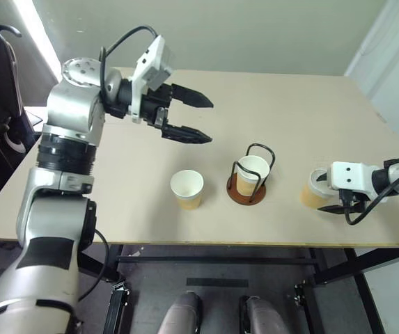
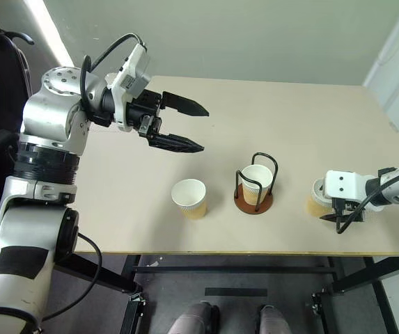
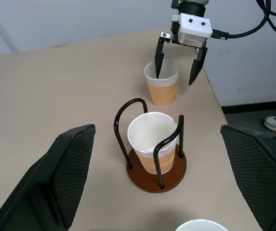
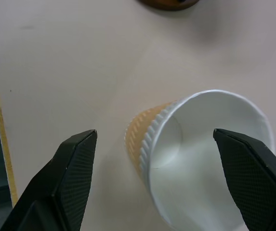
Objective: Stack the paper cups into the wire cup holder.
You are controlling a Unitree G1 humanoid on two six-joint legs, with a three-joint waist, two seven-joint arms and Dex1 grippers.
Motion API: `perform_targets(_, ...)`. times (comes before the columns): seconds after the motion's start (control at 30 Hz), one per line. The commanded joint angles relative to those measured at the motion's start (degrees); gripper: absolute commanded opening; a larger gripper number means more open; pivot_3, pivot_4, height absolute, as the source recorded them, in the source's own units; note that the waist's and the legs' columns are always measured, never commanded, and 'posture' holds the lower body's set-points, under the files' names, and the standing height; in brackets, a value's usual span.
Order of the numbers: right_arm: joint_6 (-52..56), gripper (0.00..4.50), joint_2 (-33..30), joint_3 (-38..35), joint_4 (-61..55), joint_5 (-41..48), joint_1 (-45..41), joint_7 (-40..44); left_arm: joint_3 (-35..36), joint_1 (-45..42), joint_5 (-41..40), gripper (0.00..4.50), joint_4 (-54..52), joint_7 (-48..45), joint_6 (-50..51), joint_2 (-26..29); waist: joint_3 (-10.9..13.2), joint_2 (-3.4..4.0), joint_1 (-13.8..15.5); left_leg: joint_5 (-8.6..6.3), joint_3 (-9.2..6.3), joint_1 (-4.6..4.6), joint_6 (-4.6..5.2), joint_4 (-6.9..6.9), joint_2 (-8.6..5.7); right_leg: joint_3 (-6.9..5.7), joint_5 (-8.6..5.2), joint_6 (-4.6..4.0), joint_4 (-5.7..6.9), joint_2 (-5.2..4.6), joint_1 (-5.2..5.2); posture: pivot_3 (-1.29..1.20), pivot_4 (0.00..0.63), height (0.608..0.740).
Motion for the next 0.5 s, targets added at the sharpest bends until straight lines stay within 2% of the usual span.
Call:
perform_targets(0.03,-0.8,2.6,0.0,-0.7,0.5,-1.2,-2.1,0.6,1.4,-0.5,-0.9,4.5,-2.3,-0.6,0.2,0.9,0.0,0.0,0.0,0.0,0.0,0.0,0.0,0.0,0.0,0.0,0.0,-0.01,0.0,0.0,-0.01,0.0,0.15,0.74)
perform_targets(0.27,0.5,0.16,-0.1,-1.7,-0.4,-0.5,-2.0,2.4,0.9,-0.2,0.0,4.5,-1.0,-1.2,-1.1,2.0,0.0,0.0,0.0,-0.02,0.0,0.0,-0.03,-0.01,0.0,-0.01,-0.04,-0.07,0.0,0.0,-0.01,0.0,0.15,0.74)
perform_targets(0.3,0.5,0.03,-0.4,-1.9,-0.6,-0.4,-1.8,2.7,0.9,-0.4,0.1,4.5,-0.5,-1.3,-1.4,2.2,0.0,0.0,0.0,-0.01,-0.01,0.0,-0.03,-0.01,0.0,-0.01,-0.05,-0.1,0.0,0.0,-0.01,0.0,0.15,0.74)
perform_targets(0.5,3.1,0.03,-1.1,-3.5,-4.2,1.5,-0.6,3.9,0.8,-1.3,1.2,4.5,2.4,-2.0,-3.1,3.3,0.0,0.0,0.0,-0.03,-0.01,0.0,-0.07,-0.03,0.0,-0.01,-0.08,-0.14,0.0,0.0,-0.01,0.0,0.15,0.74)
